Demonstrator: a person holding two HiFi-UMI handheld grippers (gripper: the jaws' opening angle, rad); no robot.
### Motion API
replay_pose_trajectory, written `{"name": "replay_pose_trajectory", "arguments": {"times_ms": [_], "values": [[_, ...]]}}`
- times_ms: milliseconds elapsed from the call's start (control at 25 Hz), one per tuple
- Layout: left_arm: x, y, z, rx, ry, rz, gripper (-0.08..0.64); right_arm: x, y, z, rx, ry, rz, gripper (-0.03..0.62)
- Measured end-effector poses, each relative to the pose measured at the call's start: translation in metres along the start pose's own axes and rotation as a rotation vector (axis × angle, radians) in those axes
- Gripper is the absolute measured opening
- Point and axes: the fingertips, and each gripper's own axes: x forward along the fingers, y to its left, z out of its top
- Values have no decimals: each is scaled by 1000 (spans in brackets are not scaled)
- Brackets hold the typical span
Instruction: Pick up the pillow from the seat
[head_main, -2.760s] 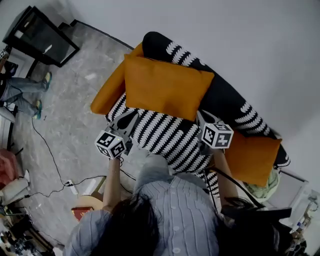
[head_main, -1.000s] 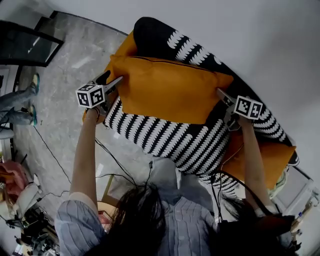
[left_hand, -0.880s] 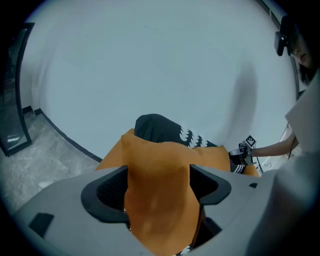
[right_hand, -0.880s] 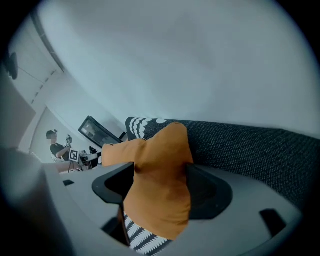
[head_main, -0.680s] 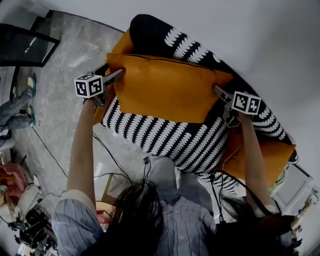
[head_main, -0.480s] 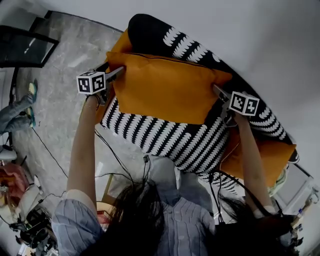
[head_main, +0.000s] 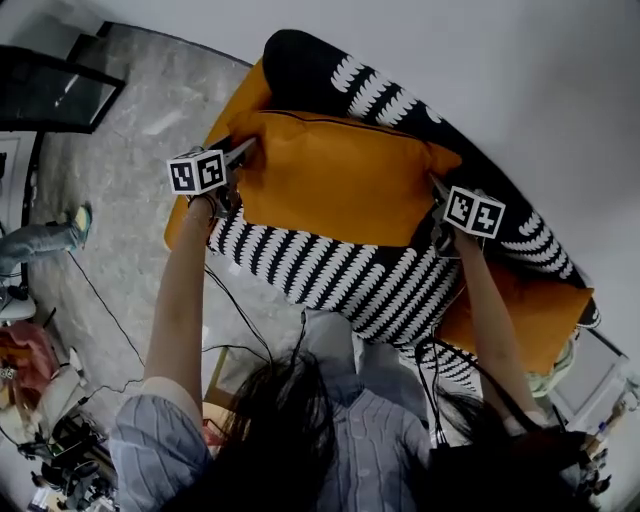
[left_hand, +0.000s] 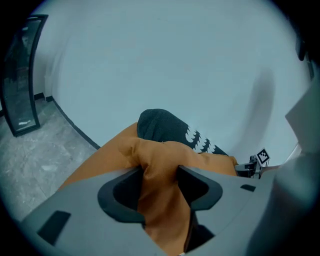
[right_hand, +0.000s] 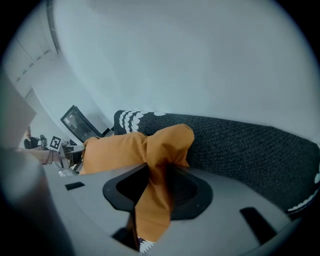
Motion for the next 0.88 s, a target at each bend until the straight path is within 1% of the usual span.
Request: {"name": "replay_pose_trajectory", "arguments": {"times_ms": [120, 200, 280, 400, 480, 560, 680, 880], "values": [[-18, -16, 4, -6, -59, -5, 215, -16, 3, -2, -11, 3, -23, 114], [-41, -25, 12, -8, -90, -8, 207, -36, 17, 3, -20, 9, -22, 104], [-61, -27, 11, -16, -111, -15, 199, -52, 32, 1, -30, 9, -22, 100], [-83, -33, -7, -35, -149, -14, 195, -67, 41, -21, -21, -8, -30, 96], [-94, -45, -30, -58, -182, -12, 192, -79, 35, -45, -15, -17, -25, 92], [-108, -62, -48, -60, -206, -13, 190, -96, 31, -64, -36, -13, -23, 89], [-134, -81, -61, -35, -208, 7, 186, -121, 35, -78, -71, -1, -13, 83], [-172, -100, -80, 11, -167, 53, 172, -150, 46, -81, -91, -13, -16, 77]]}}
